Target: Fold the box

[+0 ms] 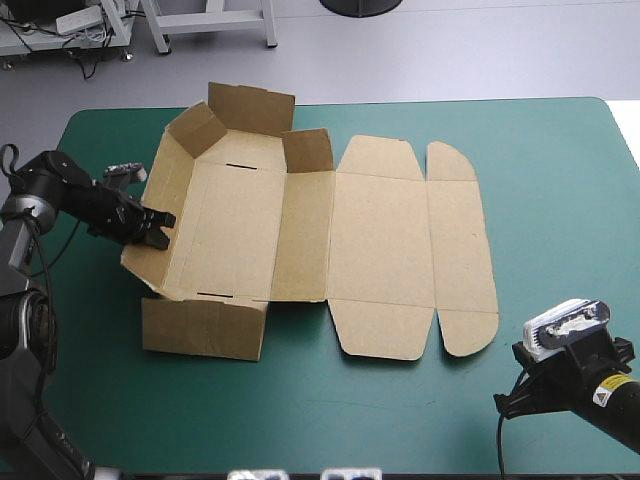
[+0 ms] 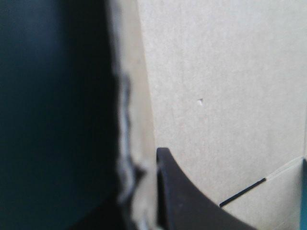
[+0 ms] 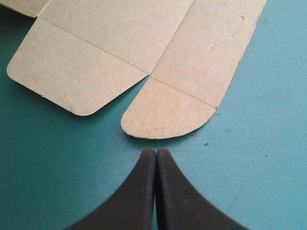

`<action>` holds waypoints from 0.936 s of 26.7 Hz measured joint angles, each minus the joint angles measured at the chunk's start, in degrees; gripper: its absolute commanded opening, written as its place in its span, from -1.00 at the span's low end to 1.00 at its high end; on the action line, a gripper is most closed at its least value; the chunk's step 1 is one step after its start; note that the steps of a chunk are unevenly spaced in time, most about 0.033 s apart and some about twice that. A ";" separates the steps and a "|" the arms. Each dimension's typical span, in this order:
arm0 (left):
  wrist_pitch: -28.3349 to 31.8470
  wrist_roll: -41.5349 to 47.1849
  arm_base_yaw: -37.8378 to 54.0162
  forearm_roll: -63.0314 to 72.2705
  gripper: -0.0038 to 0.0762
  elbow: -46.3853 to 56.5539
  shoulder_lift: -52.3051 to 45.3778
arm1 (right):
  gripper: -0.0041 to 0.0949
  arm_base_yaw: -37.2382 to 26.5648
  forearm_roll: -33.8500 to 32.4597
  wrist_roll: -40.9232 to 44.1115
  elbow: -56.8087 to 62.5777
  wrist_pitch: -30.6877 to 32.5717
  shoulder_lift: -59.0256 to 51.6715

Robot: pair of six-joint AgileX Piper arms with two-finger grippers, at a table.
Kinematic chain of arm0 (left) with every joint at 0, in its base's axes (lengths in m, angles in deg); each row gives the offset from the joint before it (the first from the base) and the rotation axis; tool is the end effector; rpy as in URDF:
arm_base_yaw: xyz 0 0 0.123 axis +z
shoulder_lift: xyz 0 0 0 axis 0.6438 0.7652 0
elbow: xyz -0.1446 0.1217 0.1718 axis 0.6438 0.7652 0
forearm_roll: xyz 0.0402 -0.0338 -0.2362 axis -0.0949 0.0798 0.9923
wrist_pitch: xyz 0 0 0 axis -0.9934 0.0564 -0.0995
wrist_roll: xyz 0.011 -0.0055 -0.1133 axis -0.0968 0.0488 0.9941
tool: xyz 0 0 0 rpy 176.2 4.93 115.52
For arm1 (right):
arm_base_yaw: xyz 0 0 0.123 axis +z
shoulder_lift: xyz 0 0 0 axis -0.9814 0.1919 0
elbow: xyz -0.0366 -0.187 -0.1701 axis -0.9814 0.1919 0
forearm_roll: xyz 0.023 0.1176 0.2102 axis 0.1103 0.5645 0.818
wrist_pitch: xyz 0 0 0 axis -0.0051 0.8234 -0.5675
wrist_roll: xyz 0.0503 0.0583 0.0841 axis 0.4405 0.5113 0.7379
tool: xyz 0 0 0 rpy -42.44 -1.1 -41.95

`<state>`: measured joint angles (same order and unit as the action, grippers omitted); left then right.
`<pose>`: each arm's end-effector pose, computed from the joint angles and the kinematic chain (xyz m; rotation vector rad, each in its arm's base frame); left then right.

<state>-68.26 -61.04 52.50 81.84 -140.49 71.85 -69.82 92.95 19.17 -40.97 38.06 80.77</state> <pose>0.3606 0.0272 0.2182 0.2704 2.8020 -0.5777 0.1065 0.0380 0.2932 -0.4460 2.2578 0.2144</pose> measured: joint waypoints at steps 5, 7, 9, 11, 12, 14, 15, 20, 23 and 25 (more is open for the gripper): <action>-1.10 -3.72 -0.80 1.32 -0.93 -8.39 -3.71 | -0.95 0.00 1.99 0.00 0.00 -0.27 0.00; -1.57 -4.93 -1.32 1.13 -0.93 -11.98 -5.25 | -0.95 0.00 2.89 0.00 -0.37 -0.45 0.00; -1.57 -5.86 -2.10 1.06 -0.93 -15.18 -6.58 | -0.95 0.00 3.54 -0.02 -1.29 -0.73 0.00; -1.57 -7.21 -3.36 1.06 -0.93 -18.51 -8.03 | -0.95 0.00 3.99 -0.13 -2.78 -1.15 0.00; -1.57 -9.11 -5.14 0.66 -0.93 -21.34 -9.30 | -0.95 0.00 4.32 -0.67 -4.46 -1.53 0.00; -1.57 -13.34 -8.49 -0.56 -0.93 -24.92 -10.63 | -0.95 0.00 5.23 -1.67 -6.83 -1.77 0.00; -1.57 -14.47 -9.59 -1.00 -0.93 -25.94 -11.00 | -0.95 0.00 5.69 -1.94 -7.66 -1.83 0.00; -1.57 -17.23 -17.74 -6.75 -0.93 -28.50 -13.43 | -0.95 0.00 6.98 -3.78 -11.30 -2.67 0.00; -1.57 -16.90 -23.29 -14.20 -0.93 -28.70 -14.46 | -0.95 0.00 7.03 -4.07 -12.81 -4.19 0.00; -1.57 -16.82 -29.08 -22.66 -0.93 -28.58 -14.85 | -0.95 0.00 7.09 -4.20 -13.26 -6.00 0.00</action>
<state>-69.82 -77.86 23.42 59.18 -169.08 57.00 -69.82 100.04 14.97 -54.24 32.06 80.77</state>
